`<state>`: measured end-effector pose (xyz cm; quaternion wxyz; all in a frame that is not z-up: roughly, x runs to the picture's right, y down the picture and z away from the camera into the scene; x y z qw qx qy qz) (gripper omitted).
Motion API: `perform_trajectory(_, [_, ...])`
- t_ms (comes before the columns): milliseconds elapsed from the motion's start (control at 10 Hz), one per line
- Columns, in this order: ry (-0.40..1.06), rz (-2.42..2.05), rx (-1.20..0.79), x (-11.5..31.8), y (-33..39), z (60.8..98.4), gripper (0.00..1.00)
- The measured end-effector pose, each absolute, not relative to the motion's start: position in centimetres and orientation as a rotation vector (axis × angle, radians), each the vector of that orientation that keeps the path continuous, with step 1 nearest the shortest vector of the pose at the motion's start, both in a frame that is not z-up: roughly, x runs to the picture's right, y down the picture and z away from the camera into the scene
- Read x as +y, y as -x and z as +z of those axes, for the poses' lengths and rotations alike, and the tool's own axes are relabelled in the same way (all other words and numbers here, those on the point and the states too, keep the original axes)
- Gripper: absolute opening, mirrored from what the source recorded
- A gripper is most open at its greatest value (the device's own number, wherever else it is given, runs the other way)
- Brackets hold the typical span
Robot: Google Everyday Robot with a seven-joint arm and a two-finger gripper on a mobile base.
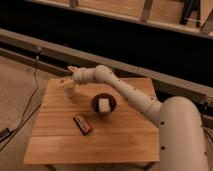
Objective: Place the pepper in the ceramic cup
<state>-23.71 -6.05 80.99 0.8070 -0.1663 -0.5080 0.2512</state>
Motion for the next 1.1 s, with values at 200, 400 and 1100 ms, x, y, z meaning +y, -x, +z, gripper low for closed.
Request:
perform_trajectory(200, [0.375, 0.522, -1.059, -5.26, 24.18, 78.92, 0.8])
perform_trajectory(400, [0.376, 0.521, -1.056, -5.21, 24.18, 78.79, 0.8])
perform_trajectory(1100, [0.377, 0.524, -1.055, -5.15, 24.11, 78.92, 0.8])
